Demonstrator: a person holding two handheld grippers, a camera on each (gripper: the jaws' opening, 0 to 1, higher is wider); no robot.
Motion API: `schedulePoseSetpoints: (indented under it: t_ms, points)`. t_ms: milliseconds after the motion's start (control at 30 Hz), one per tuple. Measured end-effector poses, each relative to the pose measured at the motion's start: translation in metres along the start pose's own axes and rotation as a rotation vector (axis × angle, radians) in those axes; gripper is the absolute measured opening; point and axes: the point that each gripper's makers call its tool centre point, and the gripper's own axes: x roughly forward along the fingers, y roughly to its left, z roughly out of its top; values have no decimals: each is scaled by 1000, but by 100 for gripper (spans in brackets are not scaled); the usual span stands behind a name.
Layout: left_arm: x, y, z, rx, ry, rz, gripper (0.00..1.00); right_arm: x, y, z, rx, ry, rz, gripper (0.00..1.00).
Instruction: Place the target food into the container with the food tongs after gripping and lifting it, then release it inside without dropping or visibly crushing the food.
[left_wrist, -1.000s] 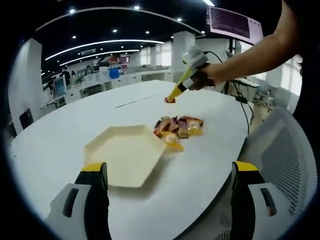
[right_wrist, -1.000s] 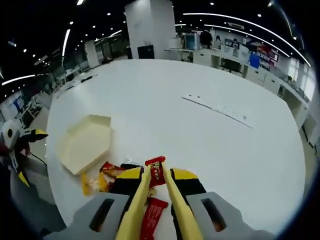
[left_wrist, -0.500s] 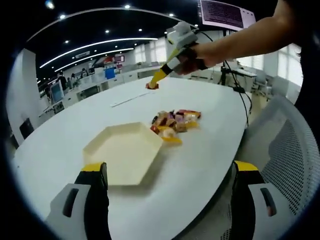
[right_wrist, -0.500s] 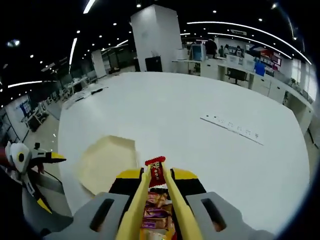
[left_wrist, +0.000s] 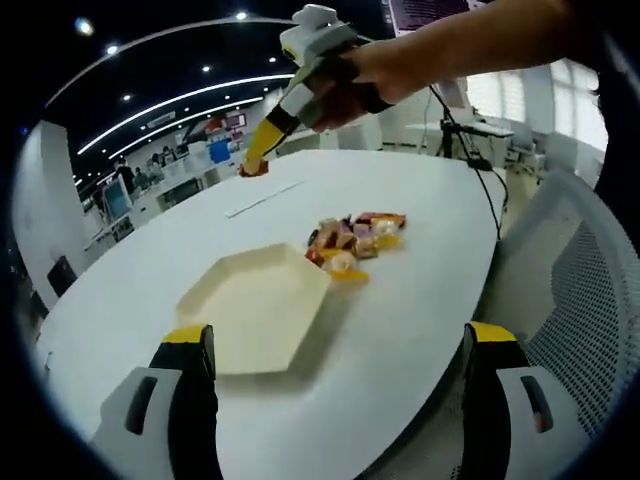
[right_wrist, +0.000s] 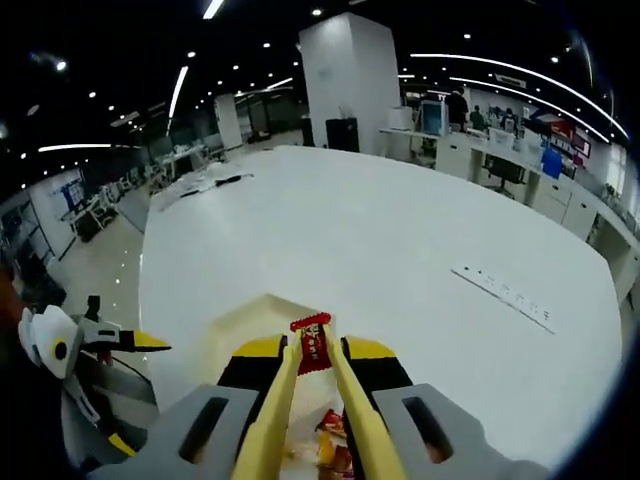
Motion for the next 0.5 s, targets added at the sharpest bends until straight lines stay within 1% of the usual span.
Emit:
schedulePoseSetpoints:
  t_ms: [67,133,200,300,367,433,500]
  points:
    - [0,-2,-3,1,16,-6,99,3,3,1,-15,6,-6,20]
    - [-1,-1,1,-7,-6,-3,99,4,5,2,-2,1,1,20]
    - [0,0,-1,-16,5,-4,99,4,8,1,-1,2,0,20]
    - [0,-1,0,-10,0,-8,99,5,12,1,0,4,8,20]
    - [0,0,-1,-15,4,-2,99,5,18,1,-7,5,16,20]
    - [-1,0,1,-23,-3,-4,99,8,23,0,-16,12,23,20]
    - [0,-1,-1,-21,8,-10,99,11,27,-3,-22,20,31,20]
